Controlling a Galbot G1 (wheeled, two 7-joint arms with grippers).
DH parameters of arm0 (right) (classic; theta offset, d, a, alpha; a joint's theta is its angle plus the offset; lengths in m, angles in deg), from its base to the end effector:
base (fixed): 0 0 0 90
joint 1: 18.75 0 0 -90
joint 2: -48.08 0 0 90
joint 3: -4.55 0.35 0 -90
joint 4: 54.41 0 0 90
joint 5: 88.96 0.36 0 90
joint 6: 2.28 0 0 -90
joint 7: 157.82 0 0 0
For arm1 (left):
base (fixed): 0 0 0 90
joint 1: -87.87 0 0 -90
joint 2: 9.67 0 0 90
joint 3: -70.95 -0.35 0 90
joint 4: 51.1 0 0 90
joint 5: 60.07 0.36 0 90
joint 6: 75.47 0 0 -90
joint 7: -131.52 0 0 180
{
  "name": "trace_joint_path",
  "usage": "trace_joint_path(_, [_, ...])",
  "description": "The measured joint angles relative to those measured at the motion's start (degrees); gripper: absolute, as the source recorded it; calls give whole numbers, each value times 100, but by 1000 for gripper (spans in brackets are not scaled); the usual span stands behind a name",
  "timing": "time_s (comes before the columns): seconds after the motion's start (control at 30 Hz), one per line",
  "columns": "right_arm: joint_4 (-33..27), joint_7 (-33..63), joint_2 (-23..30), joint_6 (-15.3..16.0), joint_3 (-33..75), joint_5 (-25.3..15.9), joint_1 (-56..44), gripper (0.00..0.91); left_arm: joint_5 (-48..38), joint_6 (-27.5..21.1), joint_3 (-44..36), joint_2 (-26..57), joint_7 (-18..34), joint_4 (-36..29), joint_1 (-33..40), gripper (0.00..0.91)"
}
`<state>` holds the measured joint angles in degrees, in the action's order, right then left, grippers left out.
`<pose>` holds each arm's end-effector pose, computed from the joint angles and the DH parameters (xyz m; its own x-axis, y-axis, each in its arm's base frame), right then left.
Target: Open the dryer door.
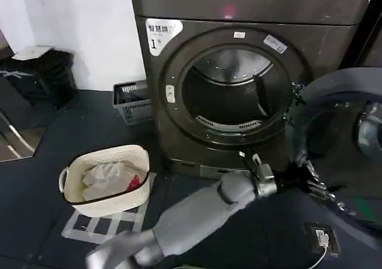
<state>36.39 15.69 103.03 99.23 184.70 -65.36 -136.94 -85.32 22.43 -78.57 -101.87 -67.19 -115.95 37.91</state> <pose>-0.0366 -0.4928 -0.0663 -0.3763 0.8695 -0.3201 0.9250 0.3329 -0.1830 0.4430 -0.2999 -0.2702 -0.3019 0.9499 -0.0814 0.9361 0.3115 0.1636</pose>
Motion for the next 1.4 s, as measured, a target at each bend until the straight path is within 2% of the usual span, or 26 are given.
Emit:
trace_joint_path(0.17, [-10, -3, -21, -4, -19, 0, 34, 907, -18, 346, 20, 0, 4, 26, -44, 907])
trace_joint_path(0.57, [8, -17, -27, -14, 44, 12, -36, 907, 32, 2163, 10, 0, 87, -50, -210, 907])
trace_joint_path(0.8, [51, -50, -25, -17, 34, 13, -47, 907, 128, 2893, -71, 0, 69, -338, -395, 907])
trace_joint_path(0.93, [33, -53, -35, -27, 15, 12, -31, 907, 128, 3052, -74, 32, 64, -608, -530, 907])
trace_joint_path(1.2, [2, -76, -105, -32, -8, -5, 10, 907, 95, 3203, -46, 912, -28, -1008, -684, 907])
trace_joint_path(1.4, [-17, -91, -135, -48, 46, -8, -43, 907, 14, 2888, -46, 1612, -31, -1384, -687, 907])
